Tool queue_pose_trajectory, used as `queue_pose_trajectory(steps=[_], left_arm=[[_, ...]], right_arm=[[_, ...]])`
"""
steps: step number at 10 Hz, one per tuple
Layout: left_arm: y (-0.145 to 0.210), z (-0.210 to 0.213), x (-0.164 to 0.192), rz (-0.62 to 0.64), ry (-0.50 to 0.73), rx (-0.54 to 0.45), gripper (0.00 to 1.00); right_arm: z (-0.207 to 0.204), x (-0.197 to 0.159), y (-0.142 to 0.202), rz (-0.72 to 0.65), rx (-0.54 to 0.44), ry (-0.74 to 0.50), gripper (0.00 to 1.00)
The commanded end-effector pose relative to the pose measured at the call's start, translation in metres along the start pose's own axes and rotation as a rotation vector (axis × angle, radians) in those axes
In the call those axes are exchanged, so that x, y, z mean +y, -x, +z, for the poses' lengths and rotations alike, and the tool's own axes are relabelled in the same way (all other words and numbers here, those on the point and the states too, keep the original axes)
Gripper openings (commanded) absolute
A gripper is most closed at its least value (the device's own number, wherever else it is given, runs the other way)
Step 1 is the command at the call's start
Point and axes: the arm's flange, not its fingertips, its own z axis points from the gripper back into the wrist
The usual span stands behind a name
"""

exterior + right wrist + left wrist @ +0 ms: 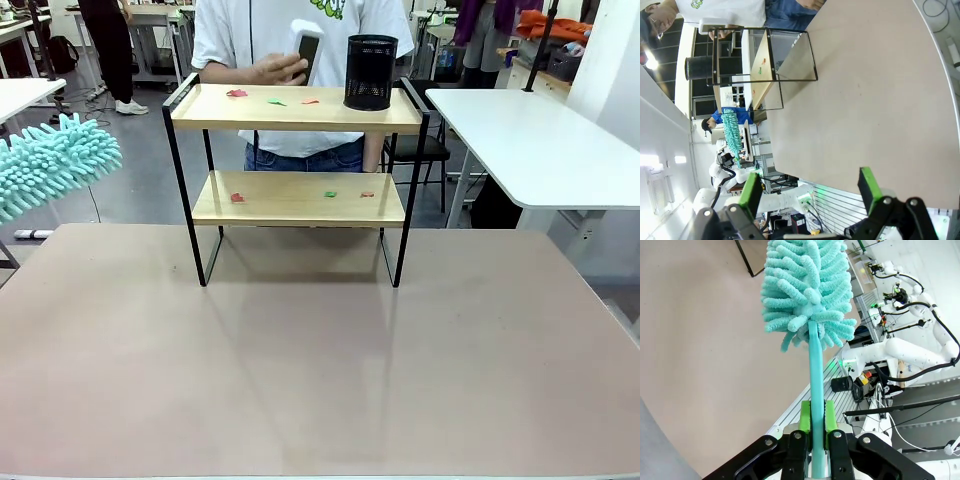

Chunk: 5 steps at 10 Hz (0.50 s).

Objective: Clean the shelf.
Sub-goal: Clean the specific tier of the Shelf with the Duster once objects are removed.

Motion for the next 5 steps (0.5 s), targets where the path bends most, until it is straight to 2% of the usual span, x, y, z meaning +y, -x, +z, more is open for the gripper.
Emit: queue_pose_trajectory(steps=[1,2,3,4,5], left_arm=[[0.002,0.002,-0.002,-0.009,0.001,-0.002,0.0],[0.002,0.002,-0.002,-0.009,0.001,-0.002,0.0],[0.0,0.0,0.0,0.0,0.0,0.0,0.12],[0.0,-0.005,-0.022,-0.099,0.005,0.077,0.12],[0.004,-0.014,-0.052,-0.217,0.069,0.171,0.12]], right_arm=[[0.003,0.0,0.0,0.027,0.008,0.003,1.0],[0.003,0.0,0.0,0.027,0.008,0.003,1.0],[0.003,0.0,0.0,0.027,0.008,0.003,1.0],[0.003,0.0,0.0,0.027,0.008,0.003,1.0],[0.003,0.0,0.0,0.027,0.008,0.003,1.0]])
